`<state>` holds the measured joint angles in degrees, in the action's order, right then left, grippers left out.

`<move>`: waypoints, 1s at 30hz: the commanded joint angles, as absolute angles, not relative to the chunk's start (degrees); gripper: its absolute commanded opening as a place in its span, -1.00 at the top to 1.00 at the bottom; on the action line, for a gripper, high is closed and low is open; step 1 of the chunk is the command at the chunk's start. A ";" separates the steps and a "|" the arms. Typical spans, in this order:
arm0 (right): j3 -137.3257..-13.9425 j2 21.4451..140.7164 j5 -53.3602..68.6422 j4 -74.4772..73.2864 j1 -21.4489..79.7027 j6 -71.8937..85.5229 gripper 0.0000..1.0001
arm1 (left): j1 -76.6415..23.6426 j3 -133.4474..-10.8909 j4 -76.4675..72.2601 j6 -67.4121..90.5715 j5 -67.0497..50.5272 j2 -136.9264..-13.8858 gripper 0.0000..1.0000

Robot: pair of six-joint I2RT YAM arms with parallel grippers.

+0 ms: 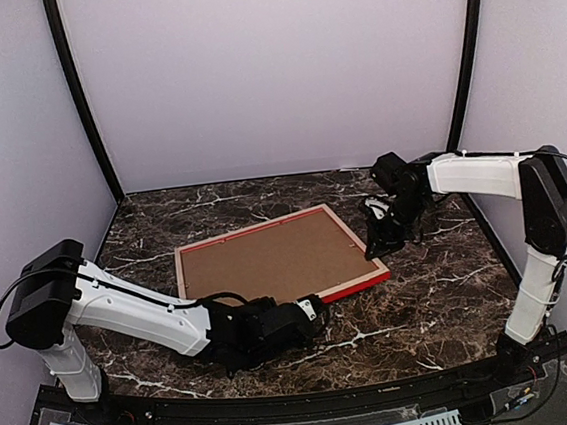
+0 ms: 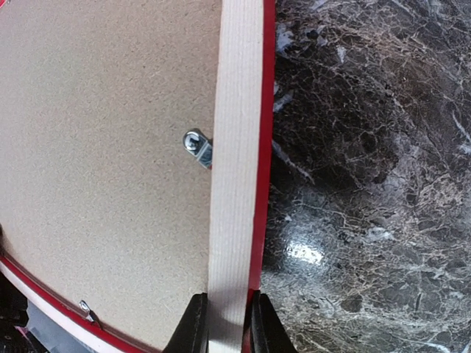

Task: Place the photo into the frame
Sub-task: Pass from the right arm to the left

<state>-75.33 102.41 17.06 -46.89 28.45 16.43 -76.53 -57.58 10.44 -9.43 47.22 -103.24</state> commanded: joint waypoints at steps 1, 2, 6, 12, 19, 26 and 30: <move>-77.15 99.91 21.88 -45.87 28.30 15.91 0.96 | -76.62 -56.93 11.79 -6.70 45.59 -100.26 0.44; -77.23 99.83 21.81 -46.01 28.30 15.91 0.92 | -76.63 -56.94 11.87 -6.75 45.61 -100.14 0.49; -77.43 99.17 21.37 -46.26 28.30 15.65 0.65 | -76.63 -57.04 12.43 -6.85 45.78 -99.48 0.65; -78.74 97.47 20.62 -47.22 28.30 15.25 0.31 | -76.64 -57.59 13.57 -7.20 46.09 -97.92 0.86; -83.53 93.76 19.11 -49.32 28.30 14.54 0.23 | -76.64 -59.27 16.23 -8.90 48.15 -95.17 1.00; -87.88 88.37 16.16 -49.07 28.28 13.11 0.20 | -76.64 -62.93 20.61 -10.66 47.84 -90.53 1.00; -87.07 84.77 15.17 -45.26 28.27 11.16 0.19 | -76.61 -65.79 23.82 -12.05 46.65 -87.36 1.00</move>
